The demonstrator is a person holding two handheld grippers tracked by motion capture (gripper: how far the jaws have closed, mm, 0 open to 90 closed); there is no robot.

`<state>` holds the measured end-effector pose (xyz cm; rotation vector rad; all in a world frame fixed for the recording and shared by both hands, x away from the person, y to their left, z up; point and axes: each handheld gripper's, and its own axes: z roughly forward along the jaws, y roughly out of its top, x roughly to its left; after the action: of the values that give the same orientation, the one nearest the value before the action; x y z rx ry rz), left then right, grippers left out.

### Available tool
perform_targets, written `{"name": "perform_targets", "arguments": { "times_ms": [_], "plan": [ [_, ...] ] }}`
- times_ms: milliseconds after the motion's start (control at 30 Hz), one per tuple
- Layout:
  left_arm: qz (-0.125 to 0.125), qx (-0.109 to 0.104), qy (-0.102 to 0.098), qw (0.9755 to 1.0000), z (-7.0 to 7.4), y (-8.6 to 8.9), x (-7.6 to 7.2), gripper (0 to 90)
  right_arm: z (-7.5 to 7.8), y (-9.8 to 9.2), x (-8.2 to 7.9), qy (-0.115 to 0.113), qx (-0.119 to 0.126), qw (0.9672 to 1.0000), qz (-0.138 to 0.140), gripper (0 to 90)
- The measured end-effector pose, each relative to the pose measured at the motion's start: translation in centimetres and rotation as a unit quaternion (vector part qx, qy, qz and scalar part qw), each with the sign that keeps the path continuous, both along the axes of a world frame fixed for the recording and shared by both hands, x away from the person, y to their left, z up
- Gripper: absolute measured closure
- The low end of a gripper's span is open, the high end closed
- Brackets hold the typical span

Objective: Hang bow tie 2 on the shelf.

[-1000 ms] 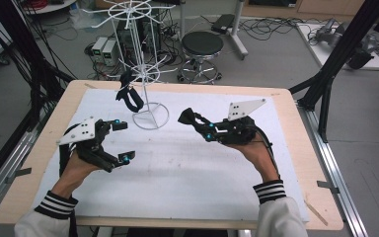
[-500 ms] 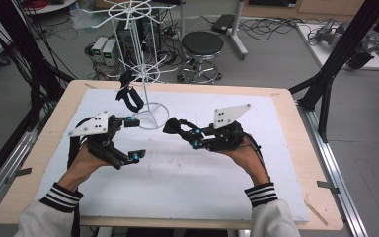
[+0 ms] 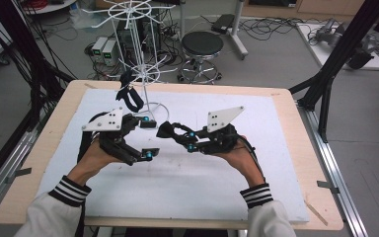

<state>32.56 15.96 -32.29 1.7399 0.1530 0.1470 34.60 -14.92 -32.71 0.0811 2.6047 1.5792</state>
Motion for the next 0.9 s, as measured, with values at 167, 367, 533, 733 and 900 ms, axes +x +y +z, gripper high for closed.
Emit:
{"name": "perform_targets", "arguments": {
  "times_ms": [167,367,533,733,900],
  "plan": [
    [-0.012,-0.001,-0.001,0.9999,0.13,-0.37,0.22,24.8,-0.09,0.3,-0.15,-0.005,-0.003,1.0,0.007,80.6],
    [-0.021,-0.001,0.001,0.9998,0.16,-0.76,0.42,31.9,-0.2,0.53,-0.24,-0.003,-0.004,0.9999,0.013,80.5],
    [-0.02,-0.003,-0.001,0.9998,0.1,-0.75,0.64,44.7,-0.15,0.5,-0.3,-0.005,-0.003,0.9999,0.013,80.5],
    [-0.027,-0.005,0.002,0.9996,0.03,-0.8,0.75,56.9,-0.35,0.79,-0.26,-0.01,-0.013,0.9997,0.017,80.5],
    [-0.031,-0.005,0.002,0.9995,0.09,-0.53,0.82,72.7,-0.42,1.03,-0.37,-0.011,-0.017,0.9996,0.019,80.3]
  ]
}}
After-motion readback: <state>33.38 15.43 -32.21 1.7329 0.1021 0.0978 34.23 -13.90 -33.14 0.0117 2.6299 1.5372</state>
